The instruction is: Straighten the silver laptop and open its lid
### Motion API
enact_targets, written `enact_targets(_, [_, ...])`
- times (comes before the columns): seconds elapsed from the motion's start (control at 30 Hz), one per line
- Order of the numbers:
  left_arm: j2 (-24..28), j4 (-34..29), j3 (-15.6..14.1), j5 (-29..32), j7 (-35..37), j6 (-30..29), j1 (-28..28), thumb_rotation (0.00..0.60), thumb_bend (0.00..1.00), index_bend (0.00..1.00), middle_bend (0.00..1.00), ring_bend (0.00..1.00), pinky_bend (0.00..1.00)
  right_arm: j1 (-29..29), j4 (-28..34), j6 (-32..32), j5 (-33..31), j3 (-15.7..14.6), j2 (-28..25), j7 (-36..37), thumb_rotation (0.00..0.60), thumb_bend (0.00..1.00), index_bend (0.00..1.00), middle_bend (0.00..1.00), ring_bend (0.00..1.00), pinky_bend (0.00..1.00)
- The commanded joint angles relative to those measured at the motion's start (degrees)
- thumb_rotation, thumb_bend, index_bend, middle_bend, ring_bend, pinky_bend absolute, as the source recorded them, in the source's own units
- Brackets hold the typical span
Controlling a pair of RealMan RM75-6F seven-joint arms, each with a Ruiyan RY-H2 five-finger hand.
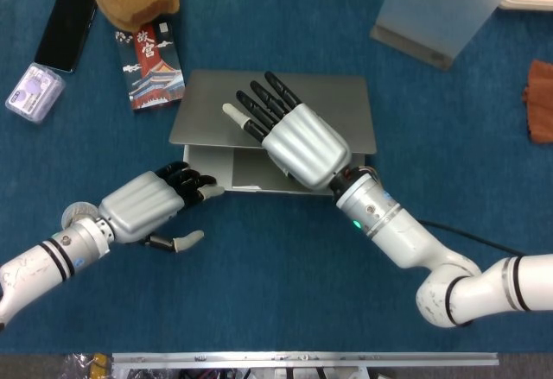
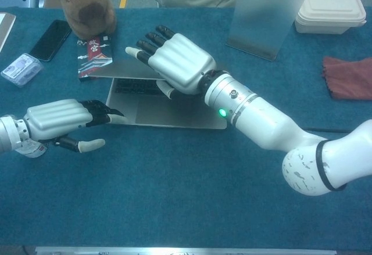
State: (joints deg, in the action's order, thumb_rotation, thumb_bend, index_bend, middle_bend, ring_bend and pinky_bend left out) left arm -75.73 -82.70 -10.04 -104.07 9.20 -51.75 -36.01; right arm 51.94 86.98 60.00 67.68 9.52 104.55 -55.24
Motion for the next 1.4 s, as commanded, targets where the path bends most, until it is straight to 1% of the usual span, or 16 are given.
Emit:
enact_targets(0.03, [-0.6, 0.6, -0.3, 0.5, 0.3, 0.3, -0.3, 0.0, 0.34, 0.04, 0.06, 0.08, 0.07, 0.0, 0.0, 0.1, 0.0, 0.0, -0.1, 0.1, 0.475, 0.53, 0.0, 0.09, 0.0, 0.04])
enact_targets(0.5, [-1.6, 1.9, -1.9, 1.3, 1.0, 0.4, -1.4, 0.0, 0.34, 0.04, 0.06, 0.08, 0.07, 0.3, -0.4, 0.8, -1.3, 1.2, -1.2, 0.7, 0.475, 0.53, 0.0, 0.09, 0.0, 0.04])
enact_targets(0.67, [-1.7, 2.0, -2.4, 1.6, 0.8, 0.5, -1.6, 0.0, 0.34, 0.04, 0.06, 0.08, 0.07, 0.5, -1.0, 1.4, -1.5, 2.4, -1.8, 1.3, 0.474, 0.53, 0.0, 0.09, 0.0, 0.04])
enact_targets(0.9, [-1.8, 2.0, -2.9, 1.8, 0.7, 0.5, -2.0, 0.001, 0.34, 0.04, 0.06, 0.08, 0.07, 1.2, -2.8, 2.1, -2.8, 4.9, -2.9, 2.2, 0.475, 0.53, 0.0, 0.08, 0.0, 0.04])
enact_targets(1.07, [-1.8, 1.8, -3.2, 2.1, 0.5, 0.4, -2.2, 0.0, 0.34, 0.04, 0.06, 0.08, 0.07, 1.9, -5.2, 2.1, -4.1, 6.5, -3.4, 3.0, 0.474, 0.53, 0.0, 0.09, 0.0, 0.04])
enact_targets(1.4, [-1.5, 1.7, -3.5, 2.6, 0.4, 0.3, -2.4, 0.0, 0.34, 0.04, 0.06, 0.08, 0.07, 3.8, -12.4, 1.6, -5.9, 9.4, -2.7, 6.2, 0.474, 0.53, 0.0, 0.08, 0.0, 0.04])
